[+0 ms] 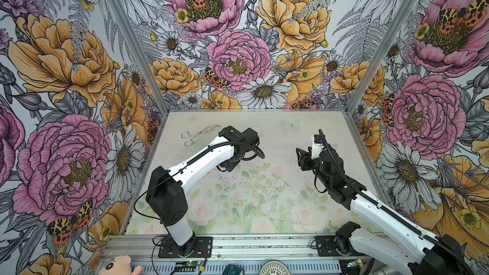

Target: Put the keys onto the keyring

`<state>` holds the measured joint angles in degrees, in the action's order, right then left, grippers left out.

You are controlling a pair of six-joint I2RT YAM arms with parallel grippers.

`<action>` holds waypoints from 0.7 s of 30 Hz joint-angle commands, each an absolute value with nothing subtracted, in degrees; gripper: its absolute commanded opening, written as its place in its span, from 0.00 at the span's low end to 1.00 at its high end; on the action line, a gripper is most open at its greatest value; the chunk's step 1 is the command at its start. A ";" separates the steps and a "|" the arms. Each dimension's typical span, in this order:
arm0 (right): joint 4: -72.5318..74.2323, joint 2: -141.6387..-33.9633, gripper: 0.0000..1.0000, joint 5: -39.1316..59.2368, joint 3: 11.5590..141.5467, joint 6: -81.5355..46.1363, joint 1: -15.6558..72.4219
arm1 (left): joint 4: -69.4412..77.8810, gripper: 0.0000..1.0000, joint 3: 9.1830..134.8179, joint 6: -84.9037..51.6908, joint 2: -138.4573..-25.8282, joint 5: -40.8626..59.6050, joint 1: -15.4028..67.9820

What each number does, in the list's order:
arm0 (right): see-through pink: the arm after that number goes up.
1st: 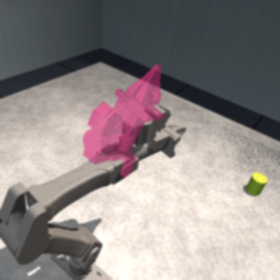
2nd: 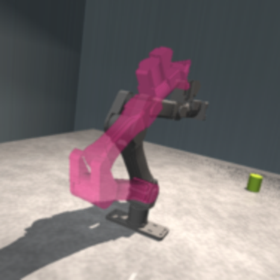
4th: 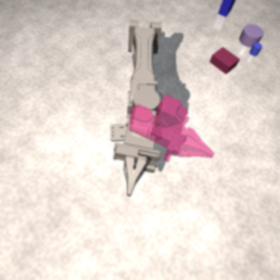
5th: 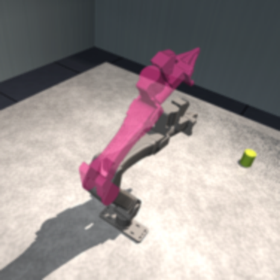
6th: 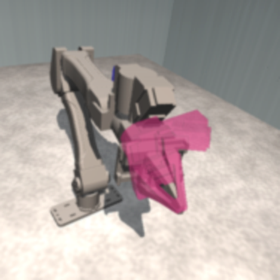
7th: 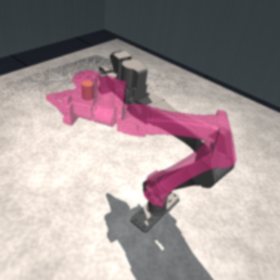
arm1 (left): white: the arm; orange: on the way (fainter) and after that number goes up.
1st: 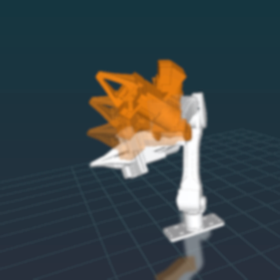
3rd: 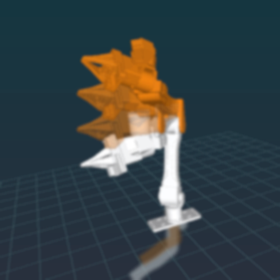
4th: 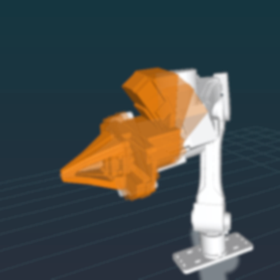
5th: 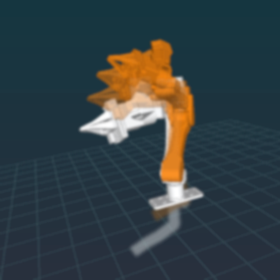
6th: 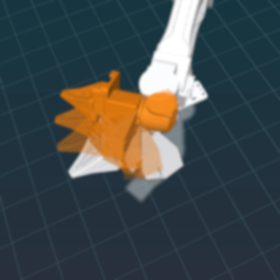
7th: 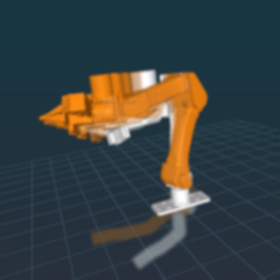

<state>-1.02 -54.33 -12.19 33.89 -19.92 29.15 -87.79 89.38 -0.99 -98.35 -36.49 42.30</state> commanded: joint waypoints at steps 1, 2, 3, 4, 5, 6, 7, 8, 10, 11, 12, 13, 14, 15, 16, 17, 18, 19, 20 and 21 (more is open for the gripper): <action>0.26 -52.97 0.58 -11.86 33.05 -20.69 28.58 | -91.46 0.00 91.75 1.55 -101.13 -43.08 44.70; 0.26 -52.89 0.58 -11.95 32.92 -20.69 28.48 | -91.18 0.00 92.81 2.38 -101.16 -41.90 45.64; 0.26 -52.75 0.58 -11.94 32.95 -20.73 28.48 | -90.96 0.00 94.32 3.01 -101.08 -41.14 46.18; 0.25 -52.74 0.58 -11.90 32.96 -20.83 28.48 | -91.13 0.00 95.46 3.09 -101.36 -42.09 46.16; 0.26 -52.84 0.58 -11.90 32.84 -20.91 28.39 | -91.36 0.00 95.88 3.23 -101.82 -43.85 45.71; 0.26 -52.88 0.58 -11.68 32.82 -21.06 28.37 | -91.45 0.00 95.70 3.56 -102.52 -45.41 44.94; 0.35 -52.84 0.58 -11.62 32.85 -21.12 28.31 | -91.54 0.00 95.41 4.01 -103.41 -46.63 44.13; 0.35 -52.85 0.58 -11.54 32.87 -21.23 28.31 | -91.58 0.00 95.37 4.18 -103.73 -47.37 43.72; 0.27 -52.41 0.59 -11.59 32.74 -21.29 28.28 | -91.06 0.00 96.45 4.13 -107.25 -47.71 43.08; 0.26 -52.16 0.59 -11.72 32.65 -21.40 28.22 | -91.05 0.00 97.52 3.98 -108.25 -48.15 42.83; 0.19 -51.67 0.59 -12.26 32.45 -21.45 28.22 | -91.05 0.00 98.87 3.93 -109.68 -49.12 42.67; 0.08 -51.30 0.60 -12.83 32.30 -21.62 28.15 | -91.05 0.00 100.61 3.91 -111.20 -50.12 42.38; 0.00 -51.01 0.60 -13.35 32.18 -21.73 28.13 | -91.05 0.00 102.23 3.98 -112.62 -50.88 42.17; -0.05 -50.83 0.61 -13.82 32.01 -21.80 28.11 | -91.05 0.00 103.87 4.20 -114.38 -51.68 41.81; -0.24 -50.53 0.61 -14.36 31.91 -21.91 27.97 | -90.97 0.00 105.45 4.46 -116.20 -52.51 41.66; -0.39 -50.43 0.61 -14.68 31.90 -21.94 27.91 | -90.89 0.00 106.46 4.73 -117.66 -53.14 41.56; -0.62 -50.19 0.62 -15.05 31.77 -21.96 27.83 | -90.79 0.00 107.61 4.98 -119.37 -53.69 41.58; -0.70 -50.02 0.63 -15.40 31.70 -22.03 27.69 | -90.71 0.00 108.65 4.89 -120.82 -54.26 41.57; -0.75 -49.74 0.64 -15.68 31.63 -22.01 27.66 | -90.60 0.00 109.48 4.74 -122.02 -54.64 41.63; -0.79 -49.53 0.64 -15.90 31.44 -22.04 27.59 | -90.60 0.00 110.50 4.39 -123.24 -55.04 41.66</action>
